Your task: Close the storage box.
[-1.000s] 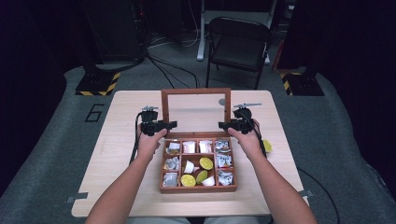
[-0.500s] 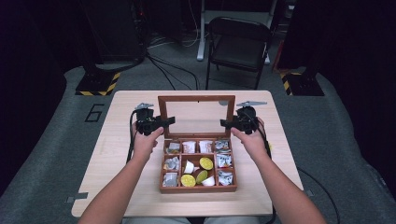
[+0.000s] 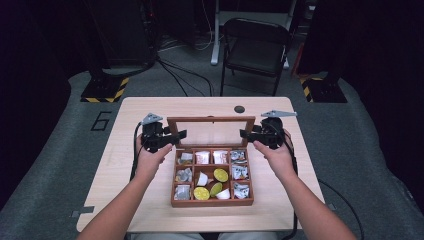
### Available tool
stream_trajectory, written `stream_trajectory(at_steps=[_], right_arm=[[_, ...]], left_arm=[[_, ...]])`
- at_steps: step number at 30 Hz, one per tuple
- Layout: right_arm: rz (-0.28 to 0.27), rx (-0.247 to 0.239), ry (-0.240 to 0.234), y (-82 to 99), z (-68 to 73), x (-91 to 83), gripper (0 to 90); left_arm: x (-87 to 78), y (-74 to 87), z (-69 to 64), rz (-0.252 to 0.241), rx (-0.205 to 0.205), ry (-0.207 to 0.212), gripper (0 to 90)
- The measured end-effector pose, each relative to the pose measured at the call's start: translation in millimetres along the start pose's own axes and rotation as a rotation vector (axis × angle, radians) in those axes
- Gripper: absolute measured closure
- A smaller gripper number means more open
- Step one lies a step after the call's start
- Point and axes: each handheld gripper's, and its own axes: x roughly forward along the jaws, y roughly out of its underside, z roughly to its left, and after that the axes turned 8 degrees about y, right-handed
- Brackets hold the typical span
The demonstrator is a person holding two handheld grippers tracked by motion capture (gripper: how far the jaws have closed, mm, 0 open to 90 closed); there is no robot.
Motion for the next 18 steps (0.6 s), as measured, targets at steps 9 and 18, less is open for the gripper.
stream_trajectory(at_steps=[9, 18], right_arm=[[0.001, -0.029, -0.007, 4.7, 4.2, -11.8, 46.4], [-0.014, -0.050, -0.013, 11.9, 10.5, -27.1, 45.4]], left_arm=[[-12.9, 4.8, -6.9, -0.005, -0.001, 0.025, 37.7], [-32.7, 5.6, -19.2, -0.026, 0.017, 0.035, 37.5]])
